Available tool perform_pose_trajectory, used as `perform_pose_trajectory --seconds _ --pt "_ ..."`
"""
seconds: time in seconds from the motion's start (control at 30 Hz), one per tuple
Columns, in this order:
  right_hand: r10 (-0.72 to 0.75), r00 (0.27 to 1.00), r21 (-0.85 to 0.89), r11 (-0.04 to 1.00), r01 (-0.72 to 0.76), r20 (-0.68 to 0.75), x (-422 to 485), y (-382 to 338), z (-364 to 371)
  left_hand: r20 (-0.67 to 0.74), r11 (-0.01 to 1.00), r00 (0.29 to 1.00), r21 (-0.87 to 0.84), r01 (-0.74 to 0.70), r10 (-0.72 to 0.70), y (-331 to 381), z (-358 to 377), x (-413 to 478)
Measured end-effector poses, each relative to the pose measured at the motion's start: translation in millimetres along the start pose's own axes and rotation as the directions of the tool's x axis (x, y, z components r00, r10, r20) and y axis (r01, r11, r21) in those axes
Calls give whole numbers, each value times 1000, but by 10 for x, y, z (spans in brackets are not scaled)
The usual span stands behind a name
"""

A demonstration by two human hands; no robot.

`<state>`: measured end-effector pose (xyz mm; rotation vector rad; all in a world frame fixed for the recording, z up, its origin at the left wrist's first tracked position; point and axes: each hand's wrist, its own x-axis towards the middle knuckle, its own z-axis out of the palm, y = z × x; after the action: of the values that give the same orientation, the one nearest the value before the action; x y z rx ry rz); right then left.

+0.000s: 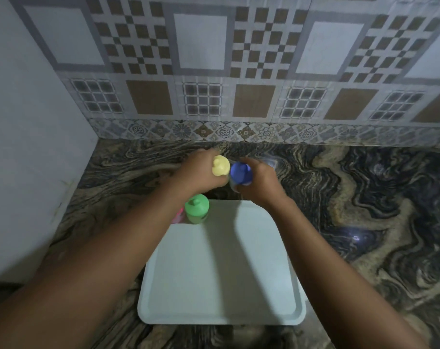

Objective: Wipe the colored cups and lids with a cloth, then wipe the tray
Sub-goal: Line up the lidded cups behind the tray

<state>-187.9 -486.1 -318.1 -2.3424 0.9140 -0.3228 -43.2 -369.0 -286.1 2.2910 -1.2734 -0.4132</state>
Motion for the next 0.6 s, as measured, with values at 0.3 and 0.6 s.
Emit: perform_pose_trajectory --seconds 0.3,0.6 --pt "116 991 -66 992 -112 68 -517 297 18 167 947 981 318 38 -95 79 503 -363" --pt "98 991 -25 995 -97 95 -619 317 305 204 928 973 372 26 -109 17 558 -430"
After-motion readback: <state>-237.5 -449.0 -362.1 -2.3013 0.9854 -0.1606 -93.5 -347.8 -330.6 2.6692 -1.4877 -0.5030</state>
